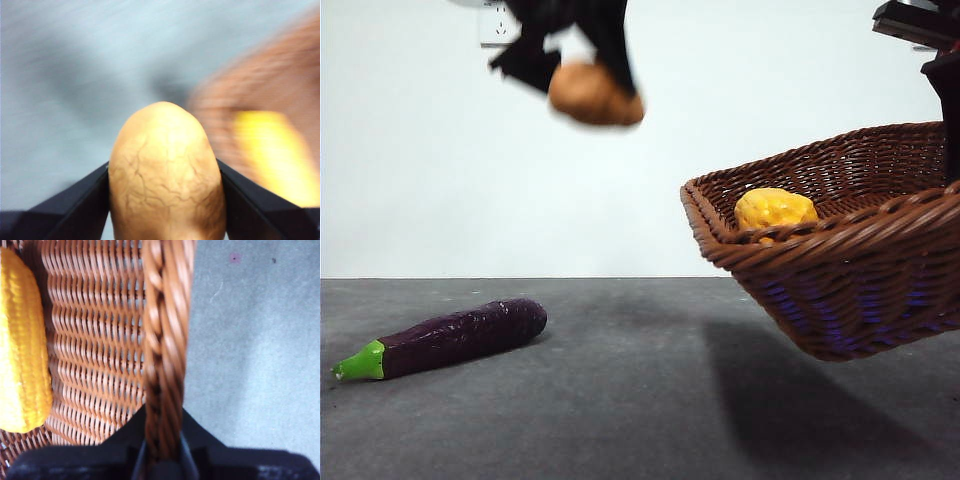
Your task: Help me put the vegetables on the table into the basket
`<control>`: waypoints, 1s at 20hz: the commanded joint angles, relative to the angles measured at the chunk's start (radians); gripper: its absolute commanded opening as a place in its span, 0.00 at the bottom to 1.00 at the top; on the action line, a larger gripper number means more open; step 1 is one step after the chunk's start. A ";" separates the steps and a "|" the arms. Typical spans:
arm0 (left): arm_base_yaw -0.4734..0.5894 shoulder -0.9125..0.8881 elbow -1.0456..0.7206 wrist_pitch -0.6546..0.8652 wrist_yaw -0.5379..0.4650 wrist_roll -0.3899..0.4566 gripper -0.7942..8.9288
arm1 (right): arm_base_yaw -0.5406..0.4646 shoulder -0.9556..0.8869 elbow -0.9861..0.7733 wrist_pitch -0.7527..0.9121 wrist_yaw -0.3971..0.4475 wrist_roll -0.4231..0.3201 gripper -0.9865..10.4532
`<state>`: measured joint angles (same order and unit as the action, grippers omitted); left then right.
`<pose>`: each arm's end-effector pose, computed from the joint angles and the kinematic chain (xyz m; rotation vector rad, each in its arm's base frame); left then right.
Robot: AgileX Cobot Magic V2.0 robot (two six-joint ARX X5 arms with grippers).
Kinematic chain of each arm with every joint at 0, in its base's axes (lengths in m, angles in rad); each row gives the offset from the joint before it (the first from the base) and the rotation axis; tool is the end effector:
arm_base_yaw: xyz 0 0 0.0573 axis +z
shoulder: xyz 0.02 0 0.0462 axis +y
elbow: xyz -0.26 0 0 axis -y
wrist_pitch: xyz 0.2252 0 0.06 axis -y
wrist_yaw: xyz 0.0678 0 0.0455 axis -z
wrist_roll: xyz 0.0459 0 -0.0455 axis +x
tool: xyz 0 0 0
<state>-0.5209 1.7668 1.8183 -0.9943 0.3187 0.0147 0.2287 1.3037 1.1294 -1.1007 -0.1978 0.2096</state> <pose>0.3033 -0.1906 0.3399 0.1106 0.9587 -0.7822 0.2088 0.0579 0.2664 0.1577 1.3164 0.2308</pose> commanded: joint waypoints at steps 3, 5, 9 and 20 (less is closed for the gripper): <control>-0.137 -0.046 -0.003 -0.018 0.085 -0.057 0.07 | 0.001 -0.003 0.006 0.011 -0.053 0.015 0.08; -0.216 -0.023 -0.005 -0.036 0.049 -0.060 0.07 | 0.001 -0.003 0.006 0.011 -0.088 0.021 0.08; -0.330 0.042 -0.005 0.054 0.024 -0.083 0.07 | 0.001 -0.003 0.006 0.009 -0.090 0.023 0.08; -0.340 0.119 -0.005 0.170 -0.005 -0.171 0.70 | 0.001 -0.003 0.006 -0.003 -0.090 0.018 0.08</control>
<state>-0.8604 1.8828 1.8191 -0.8337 0.3080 -0.1490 0.2287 1.3037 1.1294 -1.1072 -0.2737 0.2214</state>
